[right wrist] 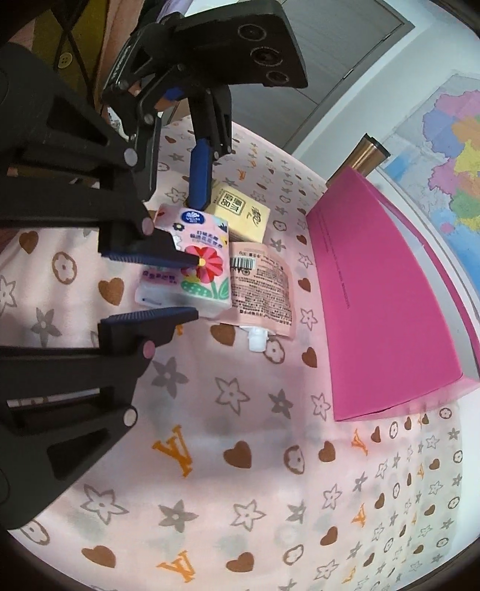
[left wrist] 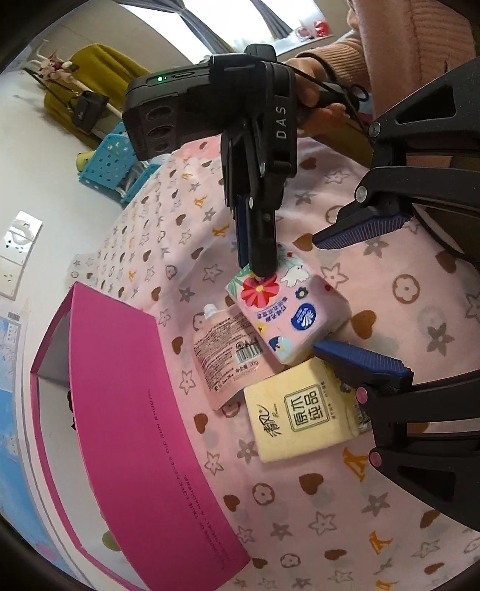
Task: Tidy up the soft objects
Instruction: 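Reach the right gripper to the pink flower tissue pack and grasp it, then lift the tissue pack into the pink box and open the right gripper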
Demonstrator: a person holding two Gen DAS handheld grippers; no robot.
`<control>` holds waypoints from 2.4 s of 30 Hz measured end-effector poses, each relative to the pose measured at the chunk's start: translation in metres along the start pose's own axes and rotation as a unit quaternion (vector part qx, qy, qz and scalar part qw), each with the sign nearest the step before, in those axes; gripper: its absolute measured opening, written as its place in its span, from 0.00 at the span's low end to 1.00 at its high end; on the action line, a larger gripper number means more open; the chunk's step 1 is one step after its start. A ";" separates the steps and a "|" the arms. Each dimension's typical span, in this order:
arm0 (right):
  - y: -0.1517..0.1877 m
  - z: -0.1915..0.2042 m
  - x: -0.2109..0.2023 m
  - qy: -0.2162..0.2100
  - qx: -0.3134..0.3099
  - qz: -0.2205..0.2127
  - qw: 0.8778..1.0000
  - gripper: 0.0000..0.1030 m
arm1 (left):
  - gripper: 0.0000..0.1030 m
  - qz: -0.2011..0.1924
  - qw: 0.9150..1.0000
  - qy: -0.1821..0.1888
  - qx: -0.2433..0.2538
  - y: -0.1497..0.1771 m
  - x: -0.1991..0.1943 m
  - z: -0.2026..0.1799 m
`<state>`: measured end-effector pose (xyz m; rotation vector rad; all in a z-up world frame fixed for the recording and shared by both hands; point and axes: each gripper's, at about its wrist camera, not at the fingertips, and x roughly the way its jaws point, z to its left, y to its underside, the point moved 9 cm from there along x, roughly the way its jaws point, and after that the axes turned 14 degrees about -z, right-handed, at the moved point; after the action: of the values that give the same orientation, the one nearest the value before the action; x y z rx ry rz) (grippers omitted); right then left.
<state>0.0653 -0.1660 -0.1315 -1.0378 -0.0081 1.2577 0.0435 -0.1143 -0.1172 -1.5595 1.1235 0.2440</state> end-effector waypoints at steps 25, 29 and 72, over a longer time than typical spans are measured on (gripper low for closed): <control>-0.067 0.045 -0.023 -0.033 -0.051 -0.065 0.996 0.25 | 0.47 -0.087 0.996 -0.008 -0.009 -0.081 -0.043 0.015; -0.099 0.053 -0.020 -0.038 -0.066 -0.087 0.993 0.25 | 0.47 -0.111 0.994 -0.024 -0.004 -0.110 -0.050 0.028; -0.163 0.033 0.025 0.020 -0.077 -0.092 0.993 0.36 | 0.49 -0.152 0.984 -0.087 -0.040 -0.141 -0.054 0.097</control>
<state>0.1824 -0.1156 -0.0210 -1.1675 -0.1674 1.0809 0.1607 -0.0183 -0.0215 -1.7224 0.7362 0.2164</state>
